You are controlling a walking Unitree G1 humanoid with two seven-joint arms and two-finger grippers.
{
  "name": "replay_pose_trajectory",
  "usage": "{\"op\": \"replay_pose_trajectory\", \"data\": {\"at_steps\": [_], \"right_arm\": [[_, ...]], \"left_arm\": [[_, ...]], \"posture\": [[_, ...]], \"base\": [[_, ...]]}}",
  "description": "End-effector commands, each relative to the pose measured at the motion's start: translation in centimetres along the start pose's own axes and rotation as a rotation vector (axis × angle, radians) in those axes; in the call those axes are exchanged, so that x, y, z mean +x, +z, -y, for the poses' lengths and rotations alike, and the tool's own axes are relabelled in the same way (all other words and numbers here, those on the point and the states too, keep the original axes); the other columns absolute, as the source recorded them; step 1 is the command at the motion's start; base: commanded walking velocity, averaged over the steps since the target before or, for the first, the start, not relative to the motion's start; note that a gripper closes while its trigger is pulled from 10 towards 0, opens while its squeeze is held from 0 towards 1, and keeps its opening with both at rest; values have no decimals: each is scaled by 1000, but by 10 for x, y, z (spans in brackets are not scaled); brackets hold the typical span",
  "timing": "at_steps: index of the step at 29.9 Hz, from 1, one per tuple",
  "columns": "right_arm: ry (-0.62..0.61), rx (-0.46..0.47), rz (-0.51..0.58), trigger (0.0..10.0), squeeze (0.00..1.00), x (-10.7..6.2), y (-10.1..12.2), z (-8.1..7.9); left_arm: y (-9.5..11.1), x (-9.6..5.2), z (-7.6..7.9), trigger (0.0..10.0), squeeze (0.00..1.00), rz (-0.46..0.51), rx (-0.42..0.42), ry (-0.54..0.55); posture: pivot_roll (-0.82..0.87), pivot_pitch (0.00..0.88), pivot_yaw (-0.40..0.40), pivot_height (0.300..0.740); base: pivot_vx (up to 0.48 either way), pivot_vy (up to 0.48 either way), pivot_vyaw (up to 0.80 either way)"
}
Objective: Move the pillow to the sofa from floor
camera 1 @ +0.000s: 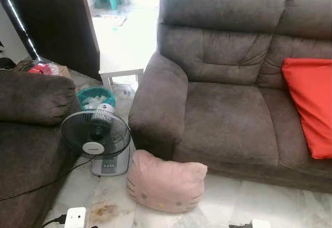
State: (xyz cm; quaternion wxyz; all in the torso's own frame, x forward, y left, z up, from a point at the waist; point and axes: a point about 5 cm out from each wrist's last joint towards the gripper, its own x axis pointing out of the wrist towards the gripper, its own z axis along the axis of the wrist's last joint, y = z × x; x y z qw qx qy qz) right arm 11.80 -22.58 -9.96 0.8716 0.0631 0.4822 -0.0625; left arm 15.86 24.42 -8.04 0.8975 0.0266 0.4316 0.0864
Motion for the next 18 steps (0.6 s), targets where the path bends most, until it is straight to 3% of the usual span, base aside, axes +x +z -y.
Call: {"op": "replay_pose_trajectory", "data": {"at_steps": [1, 18], "right_arm": [[-5, 12, -3, 10000, 0, 0, 0, 1], [-3, 7, -6, 10000, 0, 0, 0, 1]], "left_arm": [[-2, 0, 0, 10000, 0, -7, 10, 0], [-2, 0, 0, 10000, 0, -5, 5, 1]], "posture": [[63, 15, -55, 740], [63, 21, -57, 740]], "base": [[247, 0, 0], [255, 0, 0]]}}
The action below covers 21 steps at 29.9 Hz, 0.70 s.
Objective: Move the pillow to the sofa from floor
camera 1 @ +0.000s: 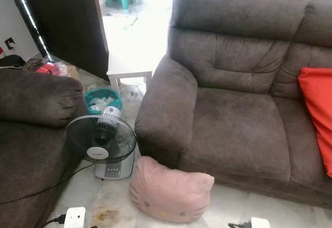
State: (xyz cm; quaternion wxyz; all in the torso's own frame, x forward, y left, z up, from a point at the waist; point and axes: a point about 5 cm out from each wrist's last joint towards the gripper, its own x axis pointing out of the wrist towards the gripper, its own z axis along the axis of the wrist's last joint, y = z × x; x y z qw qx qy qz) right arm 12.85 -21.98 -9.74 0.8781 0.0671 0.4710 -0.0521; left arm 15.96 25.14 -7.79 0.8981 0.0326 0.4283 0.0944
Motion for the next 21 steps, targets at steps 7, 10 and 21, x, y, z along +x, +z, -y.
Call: {"op": "replay_pose_trajectory", "data": {"at_steps": [7, 10, 21], "right_arm": [[-27, 7, -33, 10000, 0, -4, -8, 9], [-26, 8, -33, 10000, 0, -4, -8, 9], [-26, 8, -33, 10000, 0, -4, -9, 9]], "left_arm": [[-4, 0, 8, 10000, 0, -11, 13, -22], [-4, 0, 8, 10000, 0, -12, 13, -26], [-4, 0, 8, 10000, 0, -11, 9, -28]], "posture": [[63, 21, -57, 740], [63, 21, -57, 740], [66, 24, -57, 740]], "base": [[187, 0, 0], [0, 0, 0], [0, 0, 0]]}}
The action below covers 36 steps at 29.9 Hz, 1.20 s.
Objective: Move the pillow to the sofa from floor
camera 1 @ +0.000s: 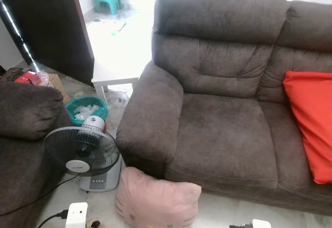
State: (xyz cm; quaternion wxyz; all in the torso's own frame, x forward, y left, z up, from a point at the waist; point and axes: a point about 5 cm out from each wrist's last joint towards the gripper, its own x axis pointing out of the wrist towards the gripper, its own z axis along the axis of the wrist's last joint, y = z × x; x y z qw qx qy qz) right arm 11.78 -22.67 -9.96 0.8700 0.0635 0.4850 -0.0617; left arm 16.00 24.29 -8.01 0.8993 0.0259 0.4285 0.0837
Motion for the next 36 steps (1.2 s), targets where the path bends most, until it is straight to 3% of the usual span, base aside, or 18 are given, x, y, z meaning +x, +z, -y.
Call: {"op": "replay_pose_trajectory", "data": {"at_steps": [1, 26, 36], "right_arm": [[-3, 6, -3, 10000, 0, 0, 0, 0], [-1, 9, 0, 10000, 0, 0, 0, 0], [0, 9, -1, 10000, 0, 0, 0, 0]], "left_arm": [[-3, -1, -1, 10000, 0, -11, 12, -3], [-3, -1, -1, 10000, 0, -15, 3, 0], [-4, -1, -1, 10000, 0, -19, 1, 1]], "posture": [[66, 24, -57, 740], [67, 18, -57, 740], [67, 20, -56, 740]], "base": [[0, 0, 0], [0, 0, 0], [0, 253, 0]]}}
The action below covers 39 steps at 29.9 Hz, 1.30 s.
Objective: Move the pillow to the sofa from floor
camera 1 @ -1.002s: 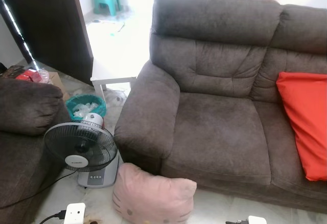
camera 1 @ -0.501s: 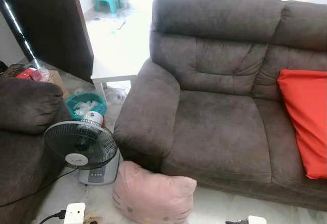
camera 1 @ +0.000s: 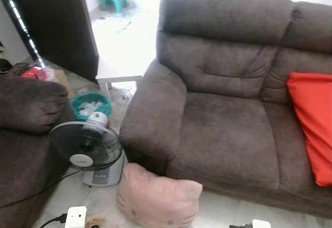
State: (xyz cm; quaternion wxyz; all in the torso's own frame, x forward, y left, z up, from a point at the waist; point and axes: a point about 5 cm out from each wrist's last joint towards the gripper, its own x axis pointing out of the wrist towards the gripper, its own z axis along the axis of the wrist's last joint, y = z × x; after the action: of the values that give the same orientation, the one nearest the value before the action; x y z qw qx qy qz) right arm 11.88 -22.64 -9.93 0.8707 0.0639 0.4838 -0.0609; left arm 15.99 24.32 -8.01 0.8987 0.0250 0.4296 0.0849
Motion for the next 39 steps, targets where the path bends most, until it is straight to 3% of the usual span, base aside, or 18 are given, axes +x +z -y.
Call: {"op": "replay_pose_trajectory", "data": {"at_steps": [1, 31, 39], "right_arm": [[-2, 9, -4, 10000, 0, 0, -1, 1], [-1, 5, -5, 10000, 0, 0, -1, 1], [0, 4, -5, 10000, 0, 0, -1, 1]], "left_arm": [[-4, -1, -1, 10000, 0, -16, 3, -1], [-4, -1, -1, 10000, 0, -15, 2, 2], [-4, -1, -1, 10000, 0, -14, 7, 5]], "posture": [[67, 20, -56, 740], [67, 24, -57, 740], [67, 24, -57, 740]], "base": [[0, 281, 0], [0, 298, 0], [0, 0, 0]]}}
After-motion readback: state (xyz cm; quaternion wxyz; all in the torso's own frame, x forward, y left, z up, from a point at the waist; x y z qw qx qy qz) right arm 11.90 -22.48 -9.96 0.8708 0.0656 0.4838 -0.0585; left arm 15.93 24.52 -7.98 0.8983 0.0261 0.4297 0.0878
